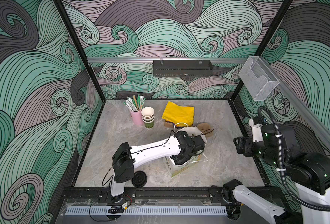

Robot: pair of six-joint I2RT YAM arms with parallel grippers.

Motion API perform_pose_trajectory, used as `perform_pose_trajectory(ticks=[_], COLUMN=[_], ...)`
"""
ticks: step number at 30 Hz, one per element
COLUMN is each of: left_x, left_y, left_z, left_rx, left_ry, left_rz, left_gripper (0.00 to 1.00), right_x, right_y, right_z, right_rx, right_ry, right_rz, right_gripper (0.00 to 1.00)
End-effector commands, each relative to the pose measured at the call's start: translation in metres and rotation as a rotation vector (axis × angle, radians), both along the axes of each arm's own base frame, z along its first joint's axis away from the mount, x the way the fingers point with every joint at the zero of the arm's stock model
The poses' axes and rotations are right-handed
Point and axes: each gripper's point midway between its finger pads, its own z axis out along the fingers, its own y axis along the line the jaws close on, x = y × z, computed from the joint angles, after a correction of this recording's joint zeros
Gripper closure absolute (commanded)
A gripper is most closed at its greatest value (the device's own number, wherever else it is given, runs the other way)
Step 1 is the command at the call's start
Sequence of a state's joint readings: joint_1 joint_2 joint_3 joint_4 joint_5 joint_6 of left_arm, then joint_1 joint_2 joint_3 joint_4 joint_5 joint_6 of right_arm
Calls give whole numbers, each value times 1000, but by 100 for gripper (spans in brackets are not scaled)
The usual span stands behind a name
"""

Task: Pack a coffee takeout order
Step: Rotate the takeout bag at the center of the table.

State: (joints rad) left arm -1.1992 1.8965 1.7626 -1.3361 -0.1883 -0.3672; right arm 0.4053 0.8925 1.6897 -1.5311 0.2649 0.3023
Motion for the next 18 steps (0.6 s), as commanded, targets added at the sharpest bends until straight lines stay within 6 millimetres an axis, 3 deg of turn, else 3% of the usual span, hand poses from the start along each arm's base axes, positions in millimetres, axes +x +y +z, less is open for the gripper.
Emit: perform_pose_trajectory(ticks=[1, 18], left_x=[-1, 1], left_y=[-8, -13], left_z=[3, 24], left_rx=[-22, -57], left_ry=[25, 14], left_rz=[-6, -20], left_gripper=[42, 25], right_x=[-6, -6], right_y=[-6, -6], right_z=[-2, -3], right_rx=[-7, -7], right_ry=[9, 12], right_rz=[-28, -23], right_gripper=[22, 22])
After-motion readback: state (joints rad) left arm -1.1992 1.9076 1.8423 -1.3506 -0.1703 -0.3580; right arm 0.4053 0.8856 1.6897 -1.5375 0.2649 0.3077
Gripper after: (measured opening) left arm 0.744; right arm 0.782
